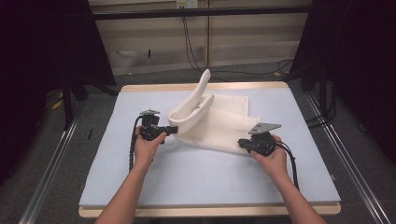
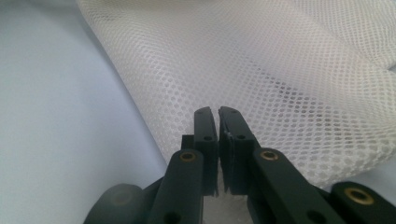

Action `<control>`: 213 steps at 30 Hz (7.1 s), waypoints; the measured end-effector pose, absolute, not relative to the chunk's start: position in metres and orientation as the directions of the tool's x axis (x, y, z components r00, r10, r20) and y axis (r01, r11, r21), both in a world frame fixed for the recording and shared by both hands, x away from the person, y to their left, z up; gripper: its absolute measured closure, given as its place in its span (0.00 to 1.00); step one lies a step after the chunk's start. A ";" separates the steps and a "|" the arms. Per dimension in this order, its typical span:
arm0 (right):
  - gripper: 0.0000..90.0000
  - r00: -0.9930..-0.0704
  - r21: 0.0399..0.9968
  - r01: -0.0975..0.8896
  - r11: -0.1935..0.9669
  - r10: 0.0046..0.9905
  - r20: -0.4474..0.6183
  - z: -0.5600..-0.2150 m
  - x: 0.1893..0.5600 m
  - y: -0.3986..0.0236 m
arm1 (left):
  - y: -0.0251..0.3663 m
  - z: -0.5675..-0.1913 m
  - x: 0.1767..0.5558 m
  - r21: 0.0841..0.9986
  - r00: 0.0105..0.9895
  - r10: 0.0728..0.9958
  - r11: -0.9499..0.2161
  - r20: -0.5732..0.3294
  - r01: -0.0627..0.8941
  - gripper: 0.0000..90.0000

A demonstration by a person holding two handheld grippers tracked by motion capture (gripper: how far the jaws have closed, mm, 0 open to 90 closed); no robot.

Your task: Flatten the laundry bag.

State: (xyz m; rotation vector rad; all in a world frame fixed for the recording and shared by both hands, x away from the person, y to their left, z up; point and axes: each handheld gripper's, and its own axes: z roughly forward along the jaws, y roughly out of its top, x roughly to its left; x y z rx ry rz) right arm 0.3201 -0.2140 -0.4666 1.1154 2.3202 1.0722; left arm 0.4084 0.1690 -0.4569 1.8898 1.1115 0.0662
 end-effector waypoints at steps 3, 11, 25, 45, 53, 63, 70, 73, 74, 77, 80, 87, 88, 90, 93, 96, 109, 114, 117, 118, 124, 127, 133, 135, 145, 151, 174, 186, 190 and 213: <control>0.95 -0.628 0.758 0.511 0.405 0.778 0.008 -0.467 0.321 -0.214 | 0.174 -0.459 0.412 0.715 0.561 0.731 -0.144 -0.389 0.684 0.90; 0.94 -0.626 0.754 0.518 0.405 0.780 0.011 -0.468 0.322 -0.217 | 0.191 -0.468 0.410 0.699 0.513 0.765 -0.118 -0.389 0.706 0.83; 0.70 -0.569 0.771 0.538 0.340 0.822 0.035 -0.460 0.326 -0.225 | 0.208 -0.471 0.392 0.706 0.497 0.806 -0.146 -0.322 0.693 0.63; 0.44 -0.502 0.781 0.556 0.285 0.864 0.042 -0.463 0.394 -0.224 | 0.233 -0.478 0.379 0.666 0.512 0.815 -0.225 -0.271 0.712 0.34; 0.53 -0.501 0.725 0.617 0.307 0.863 0.060 -0.486 0.405 -0.221 | 0.237 -0.469 0.374 0.679 0.524 0.811 -0.232 -0.261 0.697 0.33; 0.96 -0.520 0.705 0.612 0.359 0.854 0.017 -0.481 0.407 -0.215 | 0.224 -0.465 0.369 0.685 0.557 0.787 -0.253 -0.265 0.683 0.33; 0.98 -0.527 0.760 0.555 0.339 0.850 0.005 -0.468 0.395 -0.214 | 0.212 -0.462 0.367 0.688 0.591 0.764 -0.283 -0.260 0.668 0.34; 0.98 -0.542 0.795 0.520 0.313 0.840 0.023 -0.457 0.389 -0.214 | 0.206 -0.462 0.366 0.690 0.600 0.754 -0.285 -0.267 0.665 0.34; 0.99 -0.549 0.806 0.509 0.302 0.835 0.034 -0.452 0.387 -0.213 | 0.203 -0.462 0.366 0.691 0.600 0.755 -0.284 -0.266 0.664 0.34; 0.99 -0.591 0.827 0.474 0.304 0.806 0.043 -0.442 0.378 -0.210 | 0.197 -0.463 0.366 0.687 0.607 0.747 -0.291 -0.272 0.666 0.34; 0.99 -0.625 0.839 0.447 0.310 0.779 0.045 -0.435 0.369 -0.206 | 0.193 -0.463 0.366 0.689 0.611 0.743 -0.294 -0.271 0.663 0.34; 0.99 -0.713 0.855 0.379 0.354 0.700 0.026 -0.431 0.344 -0.189 | 0.186 -0.461 0.365 0.692 0.620 0.736 -0.299 -0.271 0.657 0.33; 0.99 -0.721 0.856 0.375 0.357 0.693 0.027 -0.431 0.342 -0.187 | 0.185 -0.462 0.365 0.695 0.620 0.736 -0.296 -0.271 0.655 0.33; 0.99 -0.739 0.861 0.358 0.362 0.673 0.024 -0.434 0.335 -0.184 | 0.183 -0.461 0.365 0.692 0.623 0.736 -0.305 -0.265 0.654 0.33; 0.99 -0.765 0.861 0.342 0.375 0.644 0.023 -0.438 0.325 -0.179 | 0.180 -0.462 0.364 0.693 0.623 0.733 -0.301 -0.272 0.656 0.32; 0.99 -0.783 0.857 0.337 0.389 0.622 0.026 -0.442 0.317 -0.175 | 0.178 -0.461 0.364 0.696 0.629 0.728 -0.303 -0.271 0.651 0.31; 0.98 -0.834 0.827 0.309 0.469 0.552 -0.001 -0.464 0.291 -0.161 | 0.154 -0.450 0.362 0.725 0.684 0.677 -0.322 -0.274 0.609 0.26; 0.98 -0.846 0.813 0.296 0.501 0.532 -0.020 -0.469 0.287 -0.157 | 0.139 -0.439 0.362 0.750 0.719 0.643 -0.332 -0.263 0.572 0.28; 0.98 -0.852 0.809 0.291 0.510 0.523 -0.023 -0.469 0.285 -0.155 | 0.132 -0.435 0.364 0.758 0.733 0.637 -0.348 -0.240 0.551 0.29; 0.98 -0.852 0.808 0.291 0.512 0.523 -0.025 -0.469 0.284 -0.154 | 0.129 -0.435 0.365 0.763 0.731 0.634 -0.334 -0.252 0.554 0.30; 0.98 -0.862 0.806 0.278 0.523 0.506 -0.031 -0.470 0.279 -0.152 | 0.120 -0.438 0.367 0.781 0.738 0.624 -0.314 -0.259 0.539 0.37; 0.98 -0.870 0.803 0.267 0.533 0.491 -0.037 -0.471 0.278 -0.151 | 0.117 -0.439 0.368 0.773 0.731 0.630 -0.317 -0.263 0.550 0.43; 0.98 -0.875 0.802 0.262 0.537 0.483 -0.038 -0.471 0.275 -0.149 | 0.111 -0.444 0.370 0.756 0.735 0.621 -0.336 -0.271 0.562 0.65; 0.98 -0.872 0.804 0.271 0.530 0.489 -0.029 -0.471 0.274 -0.150 | 0.110 -0.445 0.370 0.736 0.734 0.621 -0.354 -0.276 0.576 0.79; 0.86 -0.862 0.814 0.313 0.490 0.506 0.027 -0.467 0.270 -0.161 | 0.119 -0.448 0.361 0.687 0.729 0.615 -0.391 -0.300 0.612 0.96; 0.77 -0.841 0.827 0.349 0.440 0.536 0.070 -0.459 0.265 -0.182 | 0.121 -0.456 0.354 0.699 0.731 0.621 -0.387 -0.285 0.601 0.96; 0.67 -0.689 0.770 0.475 0.425 0.724 0.025 -0.461 0.287 -0.252 | 0.136 -0.459 0.337 0.690 0.731 0.628 -0.405 -0.266 0.599 0.96; 0.48 -0.723 0.755 0.462 0.464 0.690 0.018 -0.468 0.329 -0.198 | 0.144 -0.461 0.328 0.694 0.727 0.620 -0.384 -0.295 0.609 0.96; 0.51 -0.727 0.739 0.457 0.494 0.687 -0.010 -0.471 0.346 -0.184 | 0.145 -0.460 0.326 0.695 0.723 0.621 -0.376 -0.303 0.614 0.96; 1.00 -0.652 0.733 0.514 0.447 0.758 -0.006 -0.469 0.371 -0.200 | 0.136 -0.458 0.325 0.725 0.752 0.601 -0.386 -0.273 0.571 0.96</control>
